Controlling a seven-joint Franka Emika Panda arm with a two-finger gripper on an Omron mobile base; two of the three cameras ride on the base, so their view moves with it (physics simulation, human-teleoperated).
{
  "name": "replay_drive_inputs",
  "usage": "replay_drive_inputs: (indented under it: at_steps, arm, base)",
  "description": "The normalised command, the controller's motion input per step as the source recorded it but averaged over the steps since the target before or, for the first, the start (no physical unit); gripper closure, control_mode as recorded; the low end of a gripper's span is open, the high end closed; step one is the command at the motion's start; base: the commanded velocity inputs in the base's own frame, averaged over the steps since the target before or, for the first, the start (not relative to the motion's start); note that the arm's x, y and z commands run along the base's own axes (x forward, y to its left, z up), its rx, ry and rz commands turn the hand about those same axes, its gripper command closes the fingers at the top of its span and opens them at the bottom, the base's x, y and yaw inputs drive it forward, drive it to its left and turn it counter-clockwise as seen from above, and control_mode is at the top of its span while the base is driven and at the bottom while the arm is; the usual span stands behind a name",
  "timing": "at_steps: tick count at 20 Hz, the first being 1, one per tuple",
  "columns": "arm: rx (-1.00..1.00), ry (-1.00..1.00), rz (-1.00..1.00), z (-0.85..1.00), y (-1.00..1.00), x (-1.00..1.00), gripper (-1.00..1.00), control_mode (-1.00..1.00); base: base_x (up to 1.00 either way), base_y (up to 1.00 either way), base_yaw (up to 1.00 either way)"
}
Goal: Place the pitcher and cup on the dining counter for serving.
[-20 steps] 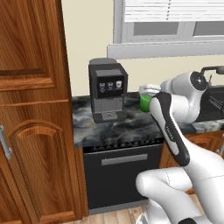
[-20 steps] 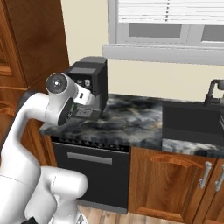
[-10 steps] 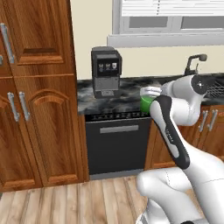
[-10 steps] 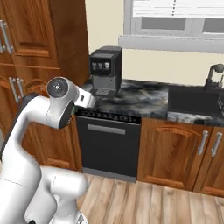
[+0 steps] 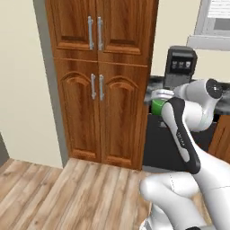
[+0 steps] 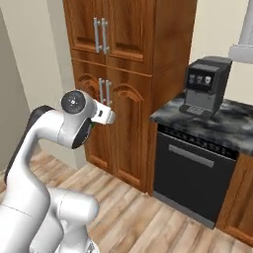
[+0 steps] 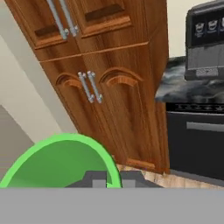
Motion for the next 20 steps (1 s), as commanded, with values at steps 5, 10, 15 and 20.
replay_drive_inputs:
  at_steps: [5,10,15,20]
  arm:
    - [0.00,0.00,0.00,0.00,0.00,0.00,1.00,1.00]
    - [0.00,0.00,0.00,0.00,0.00,0.00,1.00,1.00]
    - [0.00,0.00,0.00,0.00,0.00,0.00,1.00,1.00]
    - [0.00,0.00,0.00,0.00,0.00,0.00,1.00,1.00]
  base:
    - [-0.06,0.40,0.90]
    - [-0.02,0.27,0.94]
    - [0.00,0.13,0.95]
    - [0.00,0.03,0.95]
